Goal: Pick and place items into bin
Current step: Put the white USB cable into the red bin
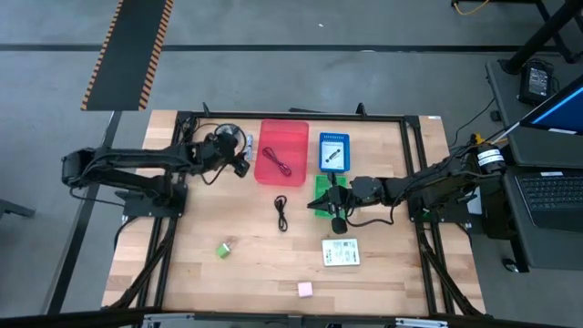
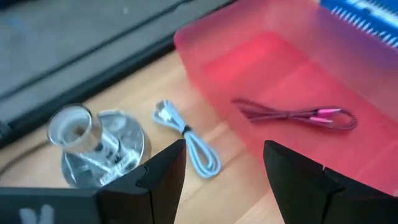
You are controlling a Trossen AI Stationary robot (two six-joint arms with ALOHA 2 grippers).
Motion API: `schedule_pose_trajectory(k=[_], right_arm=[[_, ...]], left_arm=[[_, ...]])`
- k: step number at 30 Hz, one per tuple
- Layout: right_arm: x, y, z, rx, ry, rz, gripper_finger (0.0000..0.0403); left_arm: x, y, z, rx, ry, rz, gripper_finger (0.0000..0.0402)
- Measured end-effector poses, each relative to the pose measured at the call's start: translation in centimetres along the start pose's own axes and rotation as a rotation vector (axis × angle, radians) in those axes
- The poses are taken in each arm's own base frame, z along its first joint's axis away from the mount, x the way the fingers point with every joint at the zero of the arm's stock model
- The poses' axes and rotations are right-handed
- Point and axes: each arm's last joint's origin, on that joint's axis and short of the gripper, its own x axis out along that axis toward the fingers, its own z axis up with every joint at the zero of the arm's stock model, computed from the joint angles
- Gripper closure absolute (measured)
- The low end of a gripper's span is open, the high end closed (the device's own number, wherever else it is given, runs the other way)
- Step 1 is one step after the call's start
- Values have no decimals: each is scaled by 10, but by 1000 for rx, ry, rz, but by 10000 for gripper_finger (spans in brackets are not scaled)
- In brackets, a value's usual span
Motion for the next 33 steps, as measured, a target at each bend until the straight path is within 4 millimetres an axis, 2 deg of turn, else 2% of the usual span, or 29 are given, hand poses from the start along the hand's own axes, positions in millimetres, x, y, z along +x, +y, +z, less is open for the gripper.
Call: schedule_pose_trajectory(k=[8, 15, 33], right_arm=[[0, -1, 0, 0, 0, -25, 402], [0, -1, 0, 3, 0, -25, 402], [0, -1, 0, 4, 0, -26, 402]], left_arm=[[39, 15, -6, -53, 168, 55, 192], [67, 15, -12, -64, 227, 31, 192], [107, 9, -33, -25, 293, 80, 192]])
